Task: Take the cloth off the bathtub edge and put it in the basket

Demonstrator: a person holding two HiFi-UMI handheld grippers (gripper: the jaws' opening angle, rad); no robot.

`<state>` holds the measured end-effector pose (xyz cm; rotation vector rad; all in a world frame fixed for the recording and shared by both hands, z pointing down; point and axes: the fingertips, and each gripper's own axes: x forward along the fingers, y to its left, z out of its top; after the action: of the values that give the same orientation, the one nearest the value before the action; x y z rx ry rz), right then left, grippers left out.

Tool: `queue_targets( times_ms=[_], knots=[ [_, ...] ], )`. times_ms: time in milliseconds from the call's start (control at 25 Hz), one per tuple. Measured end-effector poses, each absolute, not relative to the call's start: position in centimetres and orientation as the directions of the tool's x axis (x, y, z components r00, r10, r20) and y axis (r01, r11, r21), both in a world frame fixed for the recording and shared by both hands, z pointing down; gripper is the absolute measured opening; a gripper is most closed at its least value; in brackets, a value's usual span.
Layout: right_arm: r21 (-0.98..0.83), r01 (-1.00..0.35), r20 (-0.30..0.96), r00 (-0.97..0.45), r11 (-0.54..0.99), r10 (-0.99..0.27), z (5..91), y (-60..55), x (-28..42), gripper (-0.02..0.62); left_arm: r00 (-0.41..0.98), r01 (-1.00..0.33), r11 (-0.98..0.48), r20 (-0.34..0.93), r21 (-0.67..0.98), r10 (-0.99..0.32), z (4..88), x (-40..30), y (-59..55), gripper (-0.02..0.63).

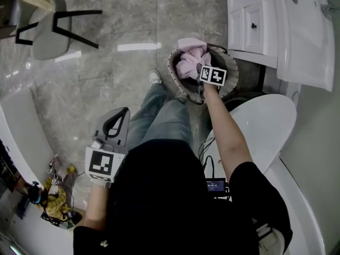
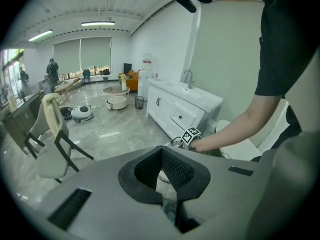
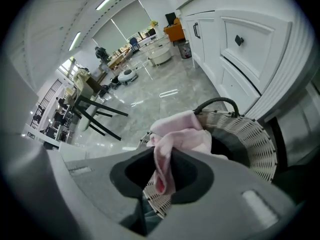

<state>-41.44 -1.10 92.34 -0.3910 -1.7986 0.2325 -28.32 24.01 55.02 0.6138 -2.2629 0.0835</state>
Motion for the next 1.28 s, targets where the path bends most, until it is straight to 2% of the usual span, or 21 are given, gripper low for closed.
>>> queue_targets(
  times_ms=[240,680,1000,1280],
  knots=[
    [-0.379,0.070,0.896,-0.224,0.923,0.384,95.6,-0.2,-42.2,0.155,-0.561,-0.398,0.903,0.736,0.160,-0.378,57.1,-26.7,25.7,0.011],
    [-0.381,0.110,0.892,-0.219,0.918,0.396,94.6,1.9,-41.2,0.155,-0.571,-0.445,0.882,0.709,0.156,-0.414,57.2,-27.1,26.5,0.011],
    [-0.392,0.161,0.872,-0.247,0.906,0.422,90.0,2.8,-40.7,0.152,-0.598,-0.455,0.877,0.675,0.157,-0.431,55.4,-28.5,26.3,0.011],
    [-0.398,0.221,0.840,-0.303,0.891,0.450,83.7,3.1,-40.4,0.089,-0.623,-0.467,0.871,0.642,0.155,-0.448,53.5,-30.2,25.6,0.011]
  ],
)
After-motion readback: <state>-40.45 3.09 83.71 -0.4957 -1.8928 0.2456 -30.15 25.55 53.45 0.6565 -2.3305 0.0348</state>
